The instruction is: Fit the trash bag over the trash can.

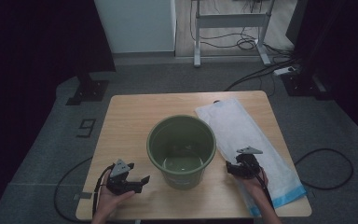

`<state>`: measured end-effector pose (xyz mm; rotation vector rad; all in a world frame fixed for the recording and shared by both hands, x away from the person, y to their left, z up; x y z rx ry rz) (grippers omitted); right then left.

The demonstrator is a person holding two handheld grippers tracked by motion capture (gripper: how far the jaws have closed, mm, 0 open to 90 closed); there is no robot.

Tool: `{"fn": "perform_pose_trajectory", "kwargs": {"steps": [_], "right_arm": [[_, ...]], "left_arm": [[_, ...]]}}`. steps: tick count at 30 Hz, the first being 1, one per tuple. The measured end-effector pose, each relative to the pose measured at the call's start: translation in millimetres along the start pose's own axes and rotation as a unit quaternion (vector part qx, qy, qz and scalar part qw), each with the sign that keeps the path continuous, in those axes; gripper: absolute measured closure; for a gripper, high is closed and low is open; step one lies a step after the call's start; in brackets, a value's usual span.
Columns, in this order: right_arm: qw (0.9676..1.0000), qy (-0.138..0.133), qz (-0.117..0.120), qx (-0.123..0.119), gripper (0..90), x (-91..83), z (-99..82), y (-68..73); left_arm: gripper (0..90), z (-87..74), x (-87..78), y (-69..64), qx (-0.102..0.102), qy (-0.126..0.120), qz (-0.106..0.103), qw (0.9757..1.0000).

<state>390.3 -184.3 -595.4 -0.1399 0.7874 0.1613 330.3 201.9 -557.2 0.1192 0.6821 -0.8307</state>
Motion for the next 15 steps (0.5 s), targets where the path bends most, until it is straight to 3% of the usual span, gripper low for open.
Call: {"fn": "perform_pose_trajectory", "kwargs": {"steps": [5,9,10,11,15], "right_arm": [[0.9999,0.004,-0.007,-0.010,33.9,4.2,-5.9,-2.1],[0.9999,-0.001,-0.009,-0.013,40.6,3.8,-5.8,-2.2],[0.9999,-0.002,-0.008,-0.013,44.2,3.2,-5.9,-2.2],[0.9998,-0.002,-0.006,-0.017,55.0,1.5,-6.0,-2.5],[0.9995,-0.004,0.002,-0.032,75.6,-1.1,-7.1,-3.1]], "left_arm": [[13.7,-4.3,2.6,2.1,-0.003,0.008,0.004,1.0000],[13.7,-4.0,2.5,3.3,-0.005,0.007,0.005,1.0000],[13.7,-3.9,2.3,3.0,-0.005,0.006,0.005,1.0000],[13.8,-3.9,2.1,2.6,-0.005,0.005,0.004,1.0000],[13.8,-4.0,2.2,1.3,-0.004,0.006,0.003,1.0000]]}}
Point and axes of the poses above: each handheld gripper's, and its own axes: x roughly forward along the jaws, z roughly out of its top, y roughly to its left, the point moved 8 cm from there along x, roughly forward along the jaws, and after that the axes turned 8 degrees about -z, right-handed, at the moved point
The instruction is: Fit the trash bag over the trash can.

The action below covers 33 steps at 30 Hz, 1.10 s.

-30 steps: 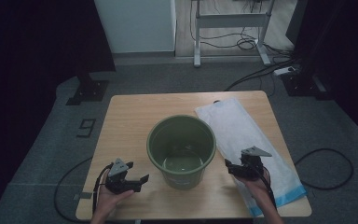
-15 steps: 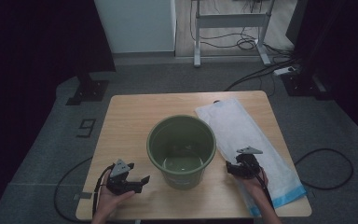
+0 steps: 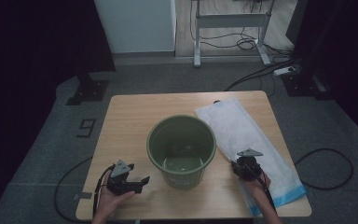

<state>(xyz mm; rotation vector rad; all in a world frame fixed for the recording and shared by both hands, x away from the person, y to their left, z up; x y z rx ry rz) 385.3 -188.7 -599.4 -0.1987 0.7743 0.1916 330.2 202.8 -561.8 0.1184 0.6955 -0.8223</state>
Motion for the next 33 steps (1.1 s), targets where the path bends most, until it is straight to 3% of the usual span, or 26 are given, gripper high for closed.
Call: {"fn": "perform_pose_trajectory", "kwargs": {"steps": [5,14,20,23,27,29,33], "right_arm": [[0.9998,-0.001,0.015,-0.011,88.9,-4.7,-5.3,-1.9],[0.9988,0.006,0.038,-0.028,89.4,-24.2,-25.6,-10.4],[0.9959,0.013,0.074,-0.051,88.5,-51.6,-54.4,-20.0],[0.9954,0.015,0.077,-0.055,87.4,-56.1,-59.2,-22.3],[0.9952,0.019,0.074,-0.061,79.1,-62.2,-64.2,-26.6],[0.9964,0.011,0.067,-0.051,63.3,-63.5,-61.4,-25.4],[0.9975,-0.010,0.069,-0.014,42.8,-68.9,-46.0,-13.6]], "left_arm": [[13.9,-1.0,0.9,0.1,-0.001,0.001,-0.001,1.0000],[13.9,-1.4,1.9,-0.1,-0.001,0.003,-0.002,1.0000],[14.0,-0.2,0.8,0.1,-0.003,-0.001,-0.003,1.0000],[14.0,0.6,0.7,0.0,-0.002,-0.002,-0.003,1.0000],[14.0,2.1,0.8,-0.3,-0.001,-0.003,-0.003,1.0000],[14.0,2.4,1.0,-0.1,-0.002,-0.004,-0.004,1.0000],[14.0,3.2,0.2,0.3,-0.001,-0.005,-0.004,1.0000]]}}
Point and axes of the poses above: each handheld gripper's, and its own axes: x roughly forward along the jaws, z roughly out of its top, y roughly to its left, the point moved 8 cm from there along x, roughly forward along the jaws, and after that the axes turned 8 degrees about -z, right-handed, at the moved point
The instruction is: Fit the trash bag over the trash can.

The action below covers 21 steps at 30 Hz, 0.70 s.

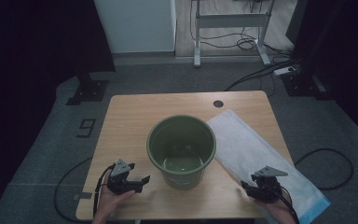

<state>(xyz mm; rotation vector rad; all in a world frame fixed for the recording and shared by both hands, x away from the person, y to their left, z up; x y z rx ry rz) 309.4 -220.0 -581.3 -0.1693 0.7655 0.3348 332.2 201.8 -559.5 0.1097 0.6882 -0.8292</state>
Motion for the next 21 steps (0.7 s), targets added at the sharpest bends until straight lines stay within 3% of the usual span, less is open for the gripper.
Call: {"fn": "perform_pose_trajectory", "kwargs": {"steps": [4,5,8,14,15,21], "right_arm": [[0.9998,-0.012,0.003,0.016,35.4,-3.6,12.9,12.5],[0.9993,-0.021,0.006,0.031,31.7,-4.5,23.0,20.6],[0.9987,-0.029,0.004,0.041,31.0,-3.0,31.3,25.8],[0.9979,-0.034,-0.005,0.055,28.7,24.0,58.6,36.0],[0.9980,-0.033,-0.013,0.053,28.7,36.7,65.2,36.2],[0.9983,-0.022,-0.020,0.050,28.2,70.4,76.0,32.9]], "left_arm": [[14.0,0.2,-0.9,0.5,0.000,-0.001,0.000,1.0000],[14.0,0.2,-1.0,0.5,0.000,-0.002,0.000,1.0000],[14.0,0.3,-0.7,0.0,0.000,-0.002,-0.001,1.0000],[14.1,0.5,0.5,-1.6,0.003,0.000,-0.004,1.0000],[14.0,0.3,1.0,-1.6,0.003,0.001,-0.005,1.0000],[14.1,-0.7,2.5,-1.3,0.004,0.004,-0.007,1.0000]]}}
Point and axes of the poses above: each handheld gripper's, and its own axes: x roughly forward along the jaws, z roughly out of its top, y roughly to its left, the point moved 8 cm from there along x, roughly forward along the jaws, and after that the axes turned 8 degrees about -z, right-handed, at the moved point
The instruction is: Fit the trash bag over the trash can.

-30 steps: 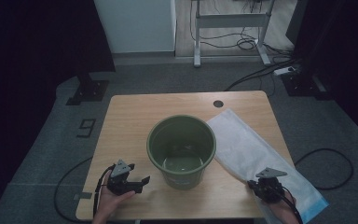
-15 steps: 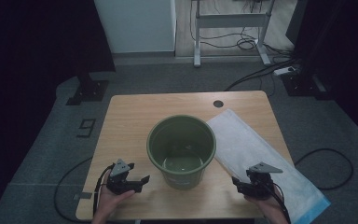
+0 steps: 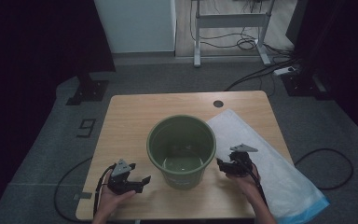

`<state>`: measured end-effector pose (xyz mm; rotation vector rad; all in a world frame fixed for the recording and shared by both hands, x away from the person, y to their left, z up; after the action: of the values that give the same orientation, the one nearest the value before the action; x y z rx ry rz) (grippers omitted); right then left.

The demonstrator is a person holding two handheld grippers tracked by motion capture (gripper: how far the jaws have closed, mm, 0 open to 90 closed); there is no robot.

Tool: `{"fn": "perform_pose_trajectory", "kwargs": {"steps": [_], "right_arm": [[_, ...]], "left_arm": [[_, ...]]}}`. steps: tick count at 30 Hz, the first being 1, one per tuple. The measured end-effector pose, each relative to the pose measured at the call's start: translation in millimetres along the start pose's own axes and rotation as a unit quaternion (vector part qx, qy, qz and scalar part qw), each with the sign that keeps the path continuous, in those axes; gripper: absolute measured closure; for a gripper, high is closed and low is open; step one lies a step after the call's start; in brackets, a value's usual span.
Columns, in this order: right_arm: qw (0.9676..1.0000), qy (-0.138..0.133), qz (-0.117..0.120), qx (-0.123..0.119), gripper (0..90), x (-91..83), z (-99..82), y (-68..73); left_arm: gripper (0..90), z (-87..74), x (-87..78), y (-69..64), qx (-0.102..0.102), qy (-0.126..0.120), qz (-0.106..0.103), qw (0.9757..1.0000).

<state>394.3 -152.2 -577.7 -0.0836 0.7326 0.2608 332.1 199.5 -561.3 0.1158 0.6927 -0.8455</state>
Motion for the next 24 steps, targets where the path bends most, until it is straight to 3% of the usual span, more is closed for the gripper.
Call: {"fn": "perform_pose_trajectory", "kwargs": {"steps": [4,11,16,19,20,21,24], "right_arm": [[0.9999,0.010,-0.003,-0.002,27.5,20.0,2.2,0.5],[0.9994,0.021,-0.019,-0.019,28.3,39.7,3.4,2.4],[0.9983,0.020,-0.043,-0.034,37.0,41.6,3.9,2.2],[0.9981,0.018,-0.050,-0.031,49.7,39.8,4.1,-3.5],[0.9981,0.018,-0.050,-0.031,49.7,39.8,4.1,-3.5],[0.9982,0.014,-0.047,-0.034,63.8,38.1,3.8,-7.1],[0.9977,0.014,-0.048,-0.046,83.4,35.5,2.6,-13.8]], "left_arm": [[14.1,-0.8,0.0,0.7,-0.001,0.001,0.000,1.0000],[14.3,-1.9,0.0,0.4,-0.002,0.004,-0.002,1.0000],[14.3,-0.6,-3.9,1.6,-0.005,-0.003,0.000,1.0000],[14.3,-0.6,-4.4,0.9,-0.005,-0.004,0.000,1.0000],[14.3,-0.6,-4.4,0.9,-0.005,-0.004,0.000,1.0000],[14.3,0.0,-4.9,-0.1,-0.003,-0.004,0.001,1.0000],[14.3,2.3,-6.7,-1.5,-0.002,-0.008,0.002,1.0000]]}}
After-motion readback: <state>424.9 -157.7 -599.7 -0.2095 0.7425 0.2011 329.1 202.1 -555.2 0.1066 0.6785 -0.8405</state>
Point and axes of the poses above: each handheld gripper's, and its own axes: x roughly forward along the jaws, z roughly out of its top, y roughly to its left, the point moved 8 cm from there along x, roughly forward along the jaws, and after that the axes turned 8 degrees about -z, right-handed, at the moved point
